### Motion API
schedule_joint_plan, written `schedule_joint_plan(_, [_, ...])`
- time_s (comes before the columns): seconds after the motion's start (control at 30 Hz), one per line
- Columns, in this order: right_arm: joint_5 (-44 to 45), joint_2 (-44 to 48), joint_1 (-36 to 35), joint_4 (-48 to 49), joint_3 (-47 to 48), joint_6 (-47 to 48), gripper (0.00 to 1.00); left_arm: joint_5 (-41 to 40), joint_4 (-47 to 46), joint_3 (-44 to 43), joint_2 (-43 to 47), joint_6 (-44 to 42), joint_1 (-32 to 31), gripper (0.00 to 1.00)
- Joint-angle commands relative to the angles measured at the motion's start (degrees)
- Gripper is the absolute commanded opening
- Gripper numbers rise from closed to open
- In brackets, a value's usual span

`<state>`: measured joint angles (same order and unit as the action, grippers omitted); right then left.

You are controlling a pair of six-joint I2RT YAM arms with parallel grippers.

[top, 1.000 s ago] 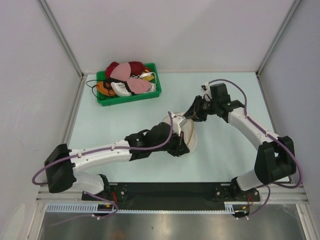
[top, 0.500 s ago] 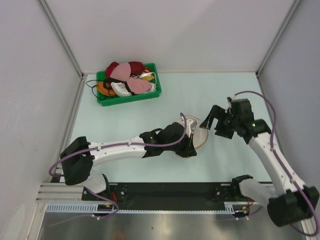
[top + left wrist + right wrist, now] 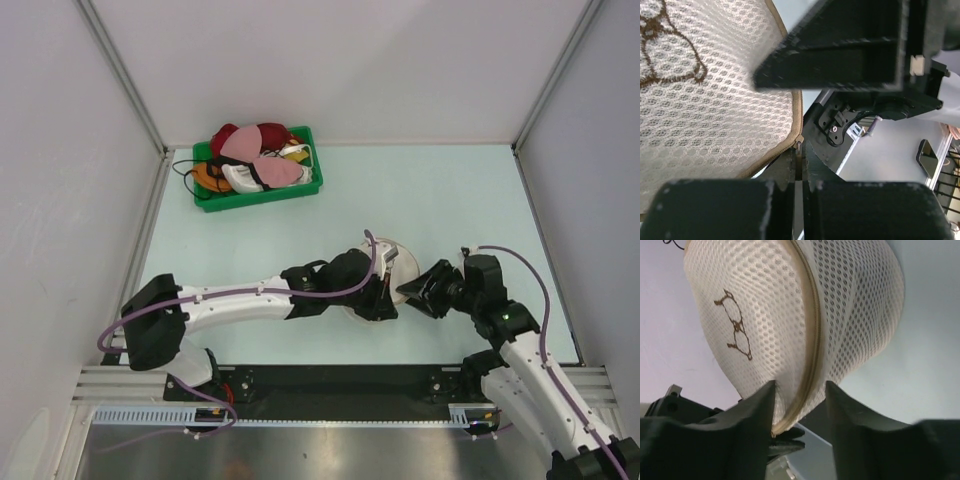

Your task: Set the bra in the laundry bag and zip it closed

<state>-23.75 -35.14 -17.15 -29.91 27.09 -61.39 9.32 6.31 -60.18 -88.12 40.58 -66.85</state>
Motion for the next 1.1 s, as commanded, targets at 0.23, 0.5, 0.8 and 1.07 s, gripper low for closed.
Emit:
schedule_joint_plan(0.23, [-4.55,-12.75,5.89,5.92,4.81,10.55,0.0,-2.9,4.23,7.79,9.53,-5.49,12.69,0.0])
schedule_joint_plan(0.5, [-7.45,-26.46,5.9,9.6,13.33,18.58,0.0,-3.53,12.33,10.35,19.82,-11.14,18.95,0.0])
schedule_joint_plan(0.8, [-10.54,-48.96,-1.74,4.96,36.26,24.65,0.18,-1.07,7.24,3.42,17.99,-1.75,7.18,0.0])
schedule_joint_plan(1.07, [4.92,-42.42,-1.13,-5.23,32.43,28.16,0.85,-1.5,3.02,0.07,4.02,2.75,6.29,0.0])
